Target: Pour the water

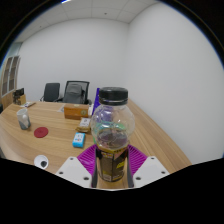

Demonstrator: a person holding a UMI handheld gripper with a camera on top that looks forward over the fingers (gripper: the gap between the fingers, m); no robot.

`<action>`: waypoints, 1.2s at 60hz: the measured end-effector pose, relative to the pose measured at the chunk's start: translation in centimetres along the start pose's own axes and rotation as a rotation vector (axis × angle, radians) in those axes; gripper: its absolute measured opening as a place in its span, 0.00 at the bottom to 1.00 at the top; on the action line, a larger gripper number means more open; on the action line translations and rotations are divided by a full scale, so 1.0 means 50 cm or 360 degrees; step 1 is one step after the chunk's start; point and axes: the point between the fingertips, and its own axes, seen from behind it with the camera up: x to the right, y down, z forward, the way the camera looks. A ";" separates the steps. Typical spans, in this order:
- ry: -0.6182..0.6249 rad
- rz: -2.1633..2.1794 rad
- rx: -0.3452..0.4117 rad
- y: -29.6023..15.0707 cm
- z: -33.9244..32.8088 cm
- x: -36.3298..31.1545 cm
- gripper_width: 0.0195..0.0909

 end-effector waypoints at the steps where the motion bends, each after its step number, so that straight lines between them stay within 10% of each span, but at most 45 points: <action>1: 0.0013 -0.0016 0.0004 -0.010 -0.001 -0.002 0.30; 35: 0.0746 -0.1750 0.0169 -0.474 0.042 -0.384 0.30; 72: 0.0648 -0.3153 0.0094 -0.375 0.187 -0.734 0.29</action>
